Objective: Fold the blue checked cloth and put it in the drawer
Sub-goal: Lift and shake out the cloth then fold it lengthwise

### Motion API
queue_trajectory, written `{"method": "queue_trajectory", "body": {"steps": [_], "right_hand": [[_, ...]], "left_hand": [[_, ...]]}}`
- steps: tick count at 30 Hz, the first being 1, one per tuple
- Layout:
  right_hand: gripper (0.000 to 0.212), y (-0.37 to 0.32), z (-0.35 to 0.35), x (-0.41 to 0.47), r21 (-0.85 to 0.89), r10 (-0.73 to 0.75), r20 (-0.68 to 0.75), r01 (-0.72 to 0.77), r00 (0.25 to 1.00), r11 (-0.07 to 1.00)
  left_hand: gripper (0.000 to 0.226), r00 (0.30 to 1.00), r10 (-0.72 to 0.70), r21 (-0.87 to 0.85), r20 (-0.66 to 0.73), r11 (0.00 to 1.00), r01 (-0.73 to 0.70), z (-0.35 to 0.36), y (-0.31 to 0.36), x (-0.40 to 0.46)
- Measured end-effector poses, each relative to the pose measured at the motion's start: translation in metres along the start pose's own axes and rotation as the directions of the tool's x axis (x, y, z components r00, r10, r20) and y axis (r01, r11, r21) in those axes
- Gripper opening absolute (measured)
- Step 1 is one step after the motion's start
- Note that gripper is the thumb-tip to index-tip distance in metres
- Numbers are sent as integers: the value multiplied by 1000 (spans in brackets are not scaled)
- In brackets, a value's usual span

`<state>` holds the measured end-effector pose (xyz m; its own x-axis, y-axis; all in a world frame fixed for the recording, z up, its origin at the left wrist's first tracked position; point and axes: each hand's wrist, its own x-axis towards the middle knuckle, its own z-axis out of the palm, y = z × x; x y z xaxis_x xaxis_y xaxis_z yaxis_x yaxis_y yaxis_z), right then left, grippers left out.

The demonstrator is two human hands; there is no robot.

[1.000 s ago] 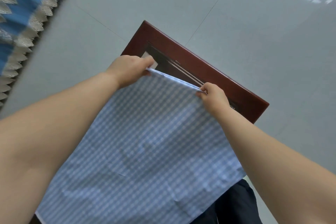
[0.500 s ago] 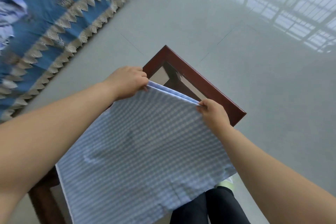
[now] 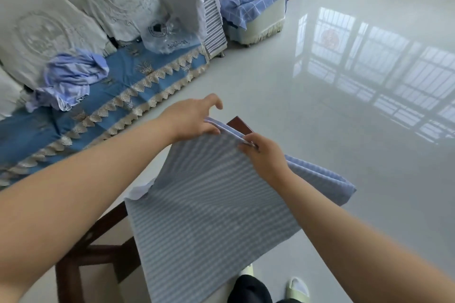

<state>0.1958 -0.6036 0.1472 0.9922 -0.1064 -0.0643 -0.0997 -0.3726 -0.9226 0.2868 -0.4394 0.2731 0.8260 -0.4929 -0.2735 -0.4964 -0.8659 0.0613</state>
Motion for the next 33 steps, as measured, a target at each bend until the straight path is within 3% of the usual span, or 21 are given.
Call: {"method": "queue_trajectory", "body": {"steps": [3,5,8,10,13,16,19,22,25,28,33], "right_hand": [[19,-21,-3,-7,50,16,-5,-15,1000,999],[25,-30,-5,-7,-2,32,-18,-32,999,999],[12,-46,-7,-1,-131,47,-12,-49,999,990],[8,-58,-7,4,-161,58,7,-56,998,985],[20,-77,-7,8,-182,43,23,-38,999,982],[28,-97,-15,12,-243,-18,81,37,997,969],[39,-113,-42,21,-374,3,95,33,995,927],[45,-116,-81,33,-499,53,87,-2,995,867],[46,-113,-111,36,-529,91,100,-25,991,848],[44,-122,-116,37,-521,15,82,30,997,853],[43,-180,-115,36,-569,-147,145,204,978,796]], "left_hand": [[28,976,-213,-328,51,919,218,-13,-17,-16],[12,958,-267,-682,105,681,264,-7,-27,-28],[6,922,-386,-957,8,265,119,15,-32,-39],[13,876,-476,-984,-74,180,14,23,-31,-41],[14,841,-519,-975,-154,216,-45,14,-31,-41],[19,808,-516,-941,-284,314,-130,-16,-39,-37],[21,708,-575,-899,-409,388,-204,-59,-60,-32],[26,573,-699,-902,-427,376,-212,-95,-96,-32],[28,486,-747,-891,-453,391,-230,-117,-126,-37],[23,433,-741,-856,-513,481,-191,-130,-146,-41],[36,257,-842,-879,-474,437,-192,-149,-178,-58]]}}
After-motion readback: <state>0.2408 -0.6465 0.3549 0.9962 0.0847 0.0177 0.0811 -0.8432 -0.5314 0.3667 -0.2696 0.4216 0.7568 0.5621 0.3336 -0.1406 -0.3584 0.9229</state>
